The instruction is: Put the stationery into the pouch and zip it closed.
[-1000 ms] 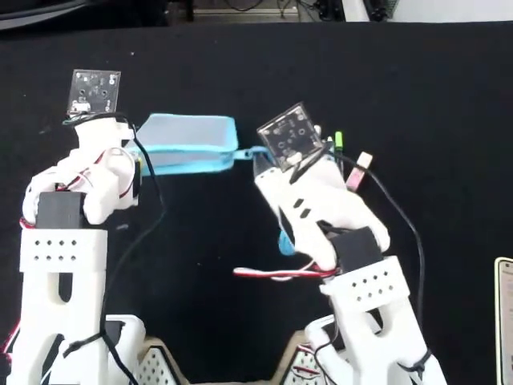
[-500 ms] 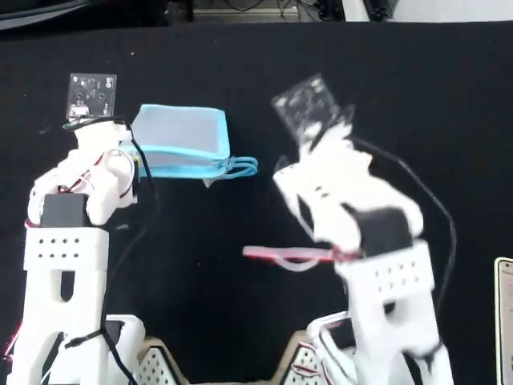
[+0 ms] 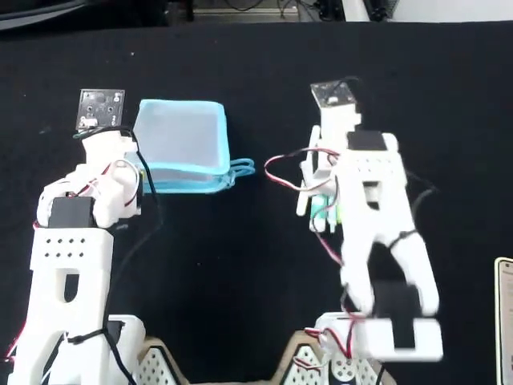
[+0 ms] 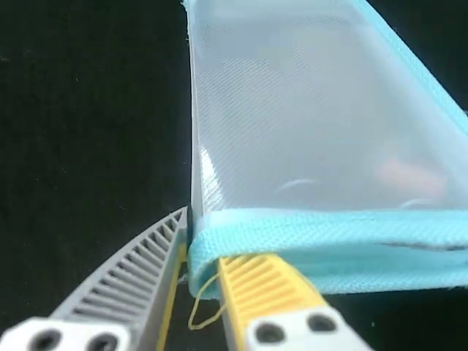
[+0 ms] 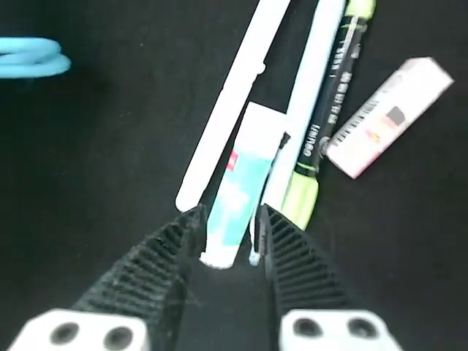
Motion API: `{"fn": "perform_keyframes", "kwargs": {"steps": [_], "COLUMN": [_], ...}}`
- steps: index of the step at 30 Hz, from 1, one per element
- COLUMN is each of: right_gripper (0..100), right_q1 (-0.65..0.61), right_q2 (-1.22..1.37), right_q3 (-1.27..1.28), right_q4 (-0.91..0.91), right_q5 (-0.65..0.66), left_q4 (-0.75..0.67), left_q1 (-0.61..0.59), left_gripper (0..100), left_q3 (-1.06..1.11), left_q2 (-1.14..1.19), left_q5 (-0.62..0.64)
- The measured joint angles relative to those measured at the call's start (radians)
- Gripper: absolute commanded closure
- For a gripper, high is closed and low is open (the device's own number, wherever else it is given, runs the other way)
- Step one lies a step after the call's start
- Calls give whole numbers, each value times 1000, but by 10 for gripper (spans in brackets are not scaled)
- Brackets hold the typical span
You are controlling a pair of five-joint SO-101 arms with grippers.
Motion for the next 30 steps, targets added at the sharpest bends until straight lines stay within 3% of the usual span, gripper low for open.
{"fn": "perform_keyframes", "kwargs": {"steps": [5,21,30], "right_gripper": [884,883,882], "right_q1": [0,32,32], "right_q2": [127,499,609], "right_q3": [-51,-347,-506], "right_q4": [-77,-83,91], "right_q5": [0,0,0], "left_q4": [0,0,0], "left_q1": [0,0,0], "left_gripper": [970,970,970], "left_q3": [0,18,18], "left_q2": [0,0,0], "left_q5": [40,44,46]}}
